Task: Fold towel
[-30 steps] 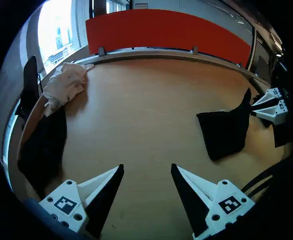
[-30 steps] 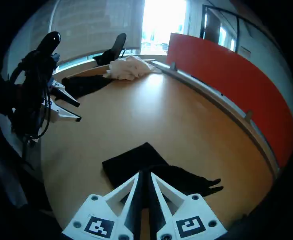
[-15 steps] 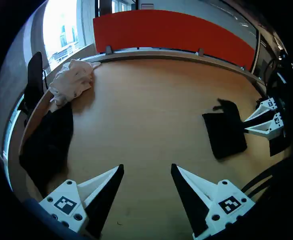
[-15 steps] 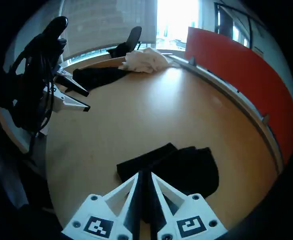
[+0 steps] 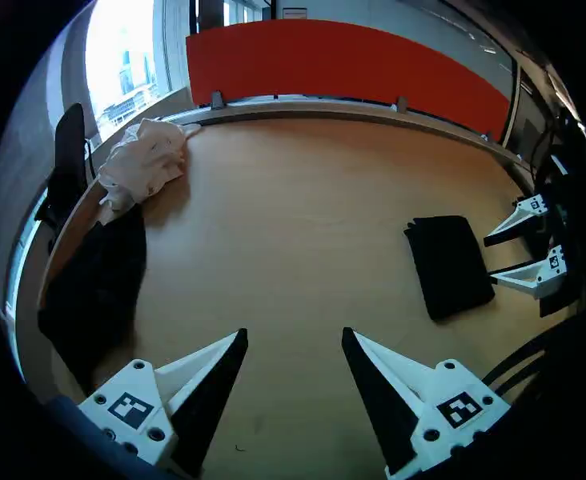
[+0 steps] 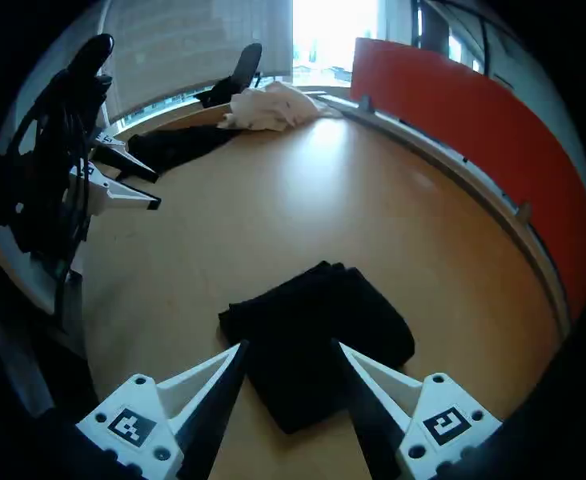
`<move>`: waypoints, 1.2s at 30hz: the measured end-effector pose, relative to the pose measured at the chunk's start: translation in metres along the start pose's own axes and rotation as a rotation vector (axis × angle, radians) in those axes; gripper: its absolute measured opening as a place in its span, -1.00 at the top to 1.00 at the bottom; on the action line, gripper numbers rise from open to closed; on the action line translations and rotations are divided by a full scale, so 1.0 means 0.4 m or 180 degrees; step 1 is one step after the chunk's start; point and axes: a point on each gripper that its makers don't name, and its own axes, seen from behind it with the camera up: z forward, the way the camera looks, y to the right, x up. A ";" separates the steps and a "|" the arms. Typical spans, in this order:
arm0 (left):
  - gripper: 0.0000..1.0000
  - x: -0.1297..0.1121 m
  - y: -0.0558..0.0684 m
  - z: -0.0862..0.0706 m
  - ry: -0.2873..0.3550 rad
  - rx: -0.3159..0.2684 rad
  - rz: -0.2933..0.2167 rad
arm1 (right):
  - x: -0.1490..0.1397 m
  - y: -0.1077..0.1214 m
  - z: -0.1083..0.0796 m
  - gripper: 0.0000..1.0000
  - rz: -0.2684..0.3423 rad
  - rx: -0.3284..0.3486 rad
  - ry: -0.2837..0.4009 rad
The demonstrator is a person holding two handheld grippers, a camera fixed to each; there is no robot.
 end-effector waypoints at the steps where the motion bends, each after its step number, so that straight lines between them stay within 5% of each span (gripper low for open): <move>1: -0.73 0.001 0.001 0.000 0.0001 -0.0002 0.0001 | -0.006 0.001 -0.001 -0.52 0.0007 -0.0008 -0.0008; 36: -0.74 -0.004 0.017 -0.005 0.0006 -0.0031 0.0035 | -0.210 0.011 -0.013 -0.46 0.0234 -0.0171 -0.0357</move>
